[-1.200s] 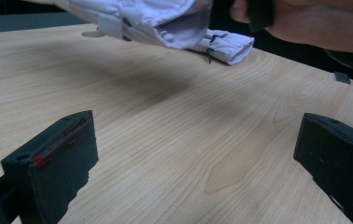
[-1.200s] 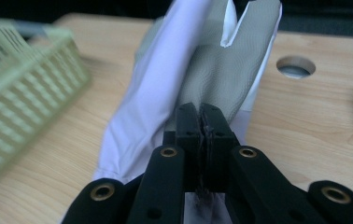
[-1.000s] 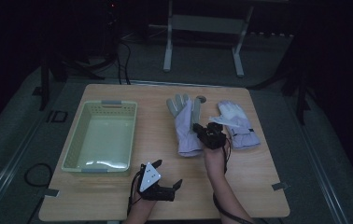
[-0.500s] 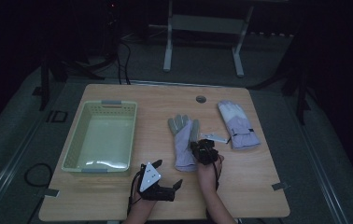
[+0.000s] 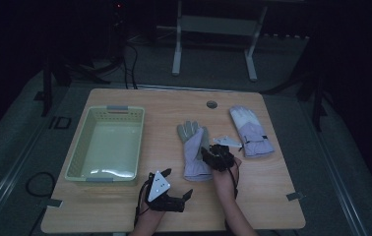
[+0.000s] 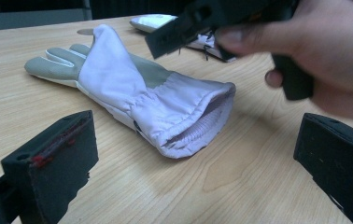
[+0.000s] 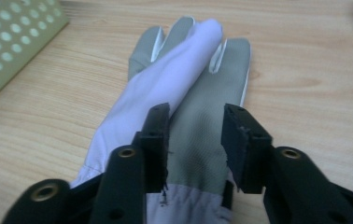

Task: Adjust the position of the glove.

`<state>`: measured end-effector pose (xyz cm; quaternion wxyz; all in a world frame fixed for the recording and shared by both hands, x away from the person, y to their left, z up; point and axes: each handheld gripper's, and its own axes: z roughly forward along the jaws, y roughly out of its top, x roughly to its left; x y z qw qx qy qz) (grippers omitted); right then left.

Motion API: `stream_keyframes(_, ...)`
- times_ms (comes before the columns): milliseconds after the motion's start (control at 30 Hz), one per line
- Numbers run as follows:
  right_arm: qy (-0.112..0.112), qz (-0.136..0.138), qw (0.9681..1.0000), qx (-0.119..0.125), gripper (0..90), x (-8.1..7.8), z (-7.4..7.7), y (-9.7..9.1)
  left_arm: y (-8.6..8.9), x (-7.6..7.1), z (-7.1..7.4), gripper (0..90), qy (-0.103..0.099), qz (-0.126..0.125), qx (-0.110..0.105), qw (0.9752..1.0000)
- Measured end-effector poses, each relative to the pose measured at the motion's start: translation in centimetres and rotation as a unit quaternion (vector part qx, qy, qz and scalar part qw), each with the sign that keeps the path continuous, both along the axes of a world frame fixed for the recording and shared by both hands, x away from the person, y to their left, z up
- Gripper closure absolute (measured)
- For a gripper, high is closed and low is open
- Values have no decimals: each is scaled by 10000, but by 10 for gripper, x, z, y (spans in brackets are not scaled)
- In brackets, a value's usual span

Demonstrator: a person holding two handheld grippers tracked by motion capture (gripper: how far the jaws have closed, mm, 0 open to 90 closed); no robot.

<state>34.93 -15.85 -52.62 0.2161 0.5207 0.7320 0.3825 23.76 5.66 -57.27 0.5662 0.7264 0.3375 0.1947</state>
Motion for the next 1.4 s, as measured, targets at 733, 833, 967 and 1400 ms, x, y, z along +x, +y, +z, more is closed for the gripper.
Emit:
stream_keyframes(733, -104, 852, 9960, -260, 401, 7, 42, -62, 0, 0, 0, 0, 29, 35, -9, 10000)
stream_keyframes(833, -169, 898, 9957, -172, 393, 9, 45, -75, 0, 0, 0, 0, 18, 35, 5, 10000)
stream_keyframes(967, -260, 926, 9951, -230, 398, 12, 49, -90, 0, 0, 0, 0, 14, 38, 6, 10000)
stream_keyframes(1400, -240, 811, 9956, -394, 422, 22, 50, -136, 0, 0, 0, 0, 26, 56, 1, 10000)
